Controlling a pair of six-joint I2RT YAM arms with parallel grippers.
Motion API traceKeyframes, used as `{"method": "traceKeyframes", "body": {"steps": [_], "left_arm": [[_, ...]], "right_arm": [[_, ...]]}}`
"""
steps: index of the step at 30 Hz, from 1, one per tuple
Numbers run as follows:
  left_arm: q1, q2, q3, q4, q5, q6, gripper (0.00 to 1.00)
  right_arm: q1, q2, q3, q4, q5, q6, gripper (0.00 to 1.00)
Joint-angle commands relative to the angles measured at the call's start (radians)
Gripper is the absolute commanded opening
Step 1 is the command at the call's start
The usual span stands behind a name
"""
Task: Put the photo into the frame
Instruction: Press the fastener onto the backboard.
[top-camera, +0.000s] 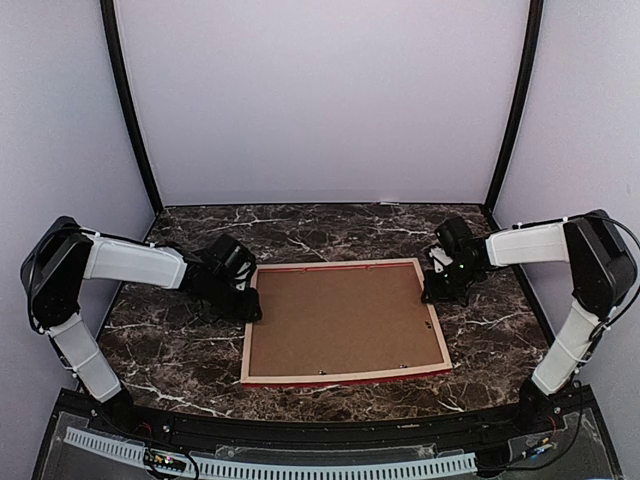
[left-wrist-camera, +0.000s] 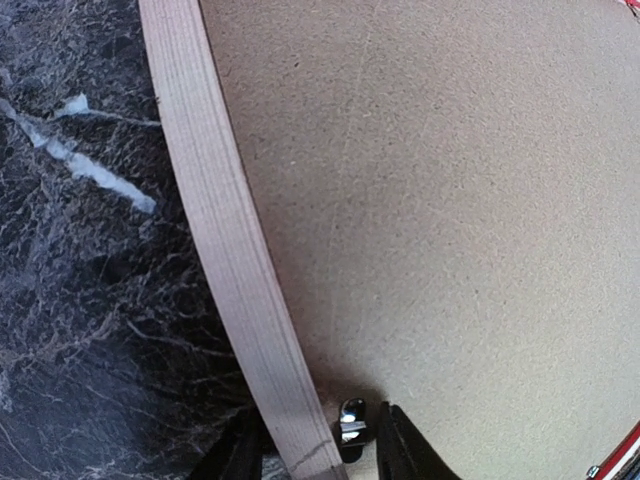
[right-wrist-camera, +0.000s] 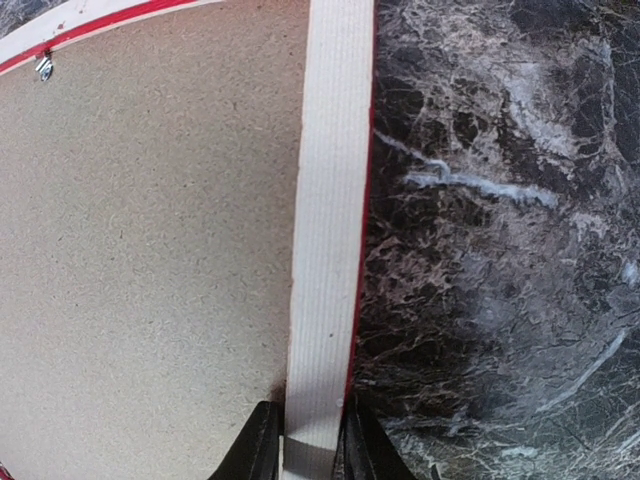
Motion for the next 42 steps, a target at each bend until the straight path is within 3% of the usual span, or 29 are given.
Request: {"method": "traceKeyframes", "body": {"steps": [1,8,34,42], "left_arm": [[0.011,-0.033,-0.032,-0.015,0.035,0.000,0.45],[0.024,-0.063,-0.047,-0.003,0.054,-0.017,0.48],[0.075,-0.071,-0.093,0.049,0.085,-0.069,0.44],[0.077,-0.051,-0.101,0.034,0.031,-0.092,0.35]], "right_arm": [[-0.005,0.032,-0.017,0.022,-0.008,-0.014,0.22],[-0.006,0.035,-0.021,0.023,-0.016,-0.015,0.22],[-0.006,0.037,-0.023,0.021,-0.028,-0.024,0.20],[-0.006,0.038,-0.030,0.024,-0.029,-0.024,0.20]]}}
